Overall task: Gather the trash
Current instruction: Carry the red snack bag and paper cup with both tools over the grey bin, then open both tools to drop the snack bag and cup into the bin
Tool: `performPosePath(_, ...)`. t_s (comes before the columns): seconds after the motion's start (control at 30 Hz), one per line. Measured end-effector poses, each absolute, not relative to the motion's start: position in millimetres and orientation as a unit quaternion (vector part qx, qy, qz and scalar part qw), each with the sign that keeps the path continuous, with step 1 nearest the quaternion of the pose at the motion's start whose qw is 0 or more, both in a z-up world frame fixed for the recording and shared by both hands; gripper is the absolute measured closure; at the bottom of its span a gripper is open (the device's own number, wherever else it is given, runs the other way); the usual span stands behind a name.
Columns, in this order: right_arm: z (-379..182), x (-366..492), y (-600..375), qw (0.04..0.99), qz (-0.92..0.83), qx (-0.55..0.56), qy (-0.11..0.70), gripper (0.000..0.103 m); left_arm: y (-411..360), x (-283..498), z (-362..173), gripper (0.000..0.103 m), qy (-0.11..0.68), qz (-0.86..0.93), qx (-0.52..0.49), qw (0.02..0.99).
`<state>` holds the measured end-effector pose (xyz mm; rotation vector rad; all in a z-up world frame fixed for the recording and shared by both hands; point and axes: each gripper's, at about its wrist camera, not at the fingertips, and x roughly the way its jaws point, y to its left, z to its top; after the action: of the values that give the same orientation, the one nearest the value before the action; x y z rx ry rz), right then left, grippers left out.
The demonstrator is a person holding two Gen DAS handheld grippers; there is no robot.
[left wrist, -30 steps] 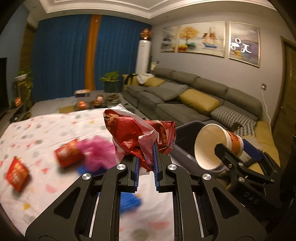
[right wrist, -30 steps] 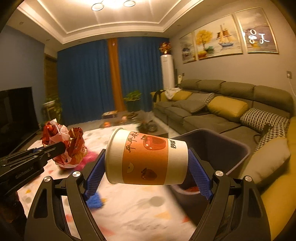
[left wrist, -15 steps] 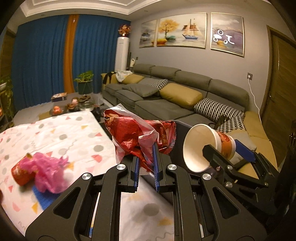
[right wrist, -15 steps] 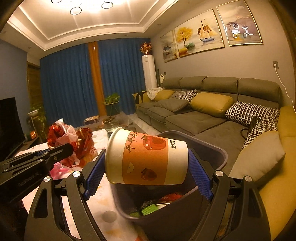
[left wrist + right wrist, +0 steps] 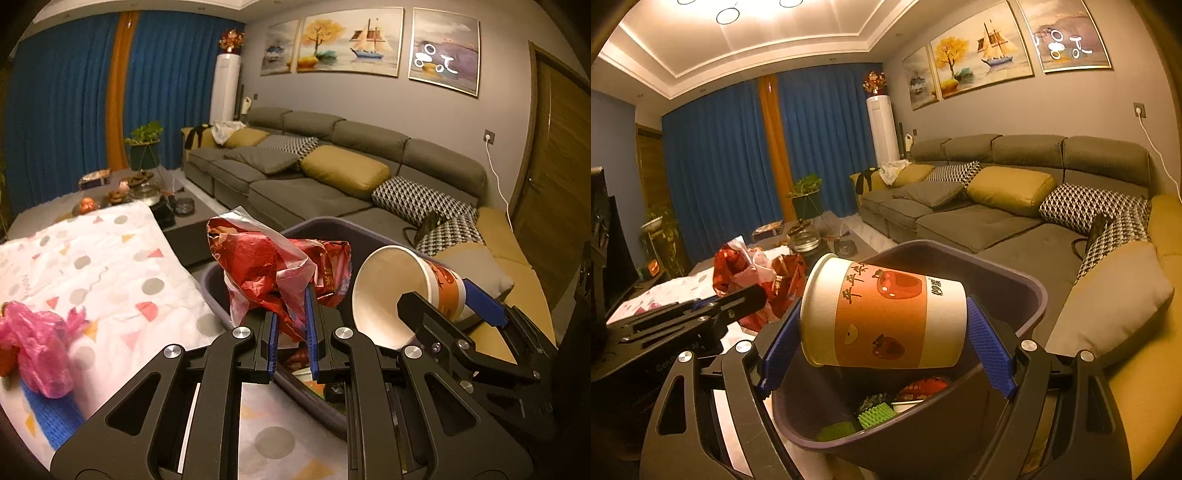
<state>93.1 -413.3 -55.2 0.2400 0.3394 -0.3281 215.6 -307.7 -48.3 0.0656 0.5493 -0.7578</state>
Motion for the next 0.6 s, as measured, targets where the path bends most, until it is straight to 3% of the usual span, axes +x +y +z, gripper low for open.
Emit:
performPosePath(0.4,-65,100,-420,0.962,-0.161,0.124,0.184,0.021,-315,228,-64,0.089,0.283,-0.392,0.036,0.875)
performPosePath(0.6,-64,100,-418,0.96,-0.165,0.129,0.186,0.021,-314,230,-64,0.08,0.29,-0.401,0.034,0.869)
